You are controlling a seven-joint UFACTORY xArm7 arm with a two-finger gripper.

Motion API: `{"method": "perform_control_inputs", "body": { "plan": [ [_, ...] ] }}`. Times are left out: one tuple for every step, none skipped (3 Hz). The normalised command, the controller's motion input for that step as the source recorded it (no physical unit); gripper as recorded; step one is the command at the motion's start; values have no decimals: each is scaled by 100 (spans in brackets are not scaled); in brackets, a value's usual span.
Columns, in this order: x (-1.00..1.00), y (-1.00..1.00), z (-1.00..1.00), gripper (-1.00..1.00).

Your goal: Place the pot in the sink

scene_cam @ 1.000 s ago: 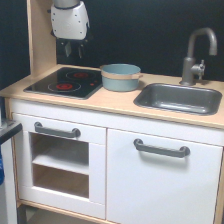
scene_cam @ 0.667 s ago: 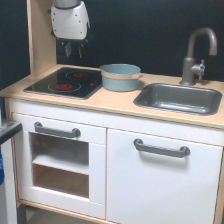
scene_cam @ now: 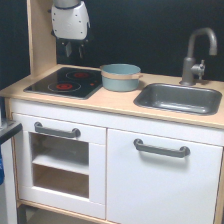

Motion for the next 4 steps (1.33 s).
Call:
{"method": "perform_control_inputs", "body": {
  "plan": [
    [0,-3,-1,100],
    [0,-4,-1,100],
    [0,-3,-1,100],
    [0,-2,-1,100]
  ]
}}
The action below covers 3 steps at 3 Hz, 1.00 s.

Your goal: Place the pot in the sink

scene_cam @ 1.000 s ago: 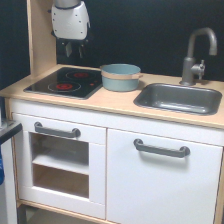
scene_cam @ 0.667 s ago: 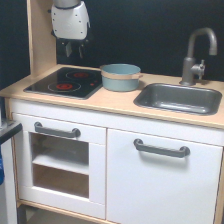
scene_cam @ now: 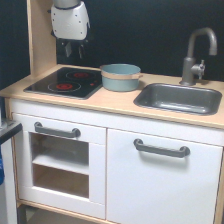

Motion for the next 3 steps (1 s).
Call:
{"method": "perform_control_inputs", "body": {
  "plan": [
    [2,-3,-1,100],
    [2,-3,-1,100],
    [3,-3,-1,100]
  ]
}}
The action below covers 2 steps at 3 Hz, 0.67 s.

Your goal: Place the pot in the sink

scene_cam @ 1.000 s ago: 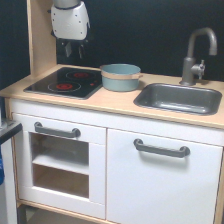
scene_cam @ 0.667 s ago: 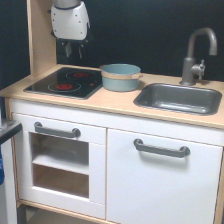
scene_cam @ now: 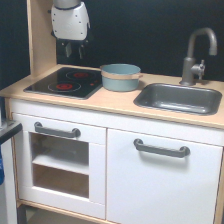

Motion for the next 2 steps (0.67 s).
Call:
{"method": "perform_control_inputs", "body": {
  "plan": [
    [2,-5,-3,100],
    [1,-6,-4,100]
  ]
}}
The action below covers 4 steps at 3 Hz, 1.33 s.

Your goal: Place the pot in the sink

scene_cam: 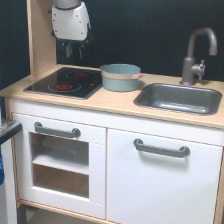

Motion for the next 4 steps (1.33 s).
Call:
{"method": "perform_control_inputs", "body": {
  "plan": [
    [3,-5,-5,100],
    [3,-5,-4,100],
    [5,-6,-6,100],
    [4,-7,-4,100]
  ]
}}
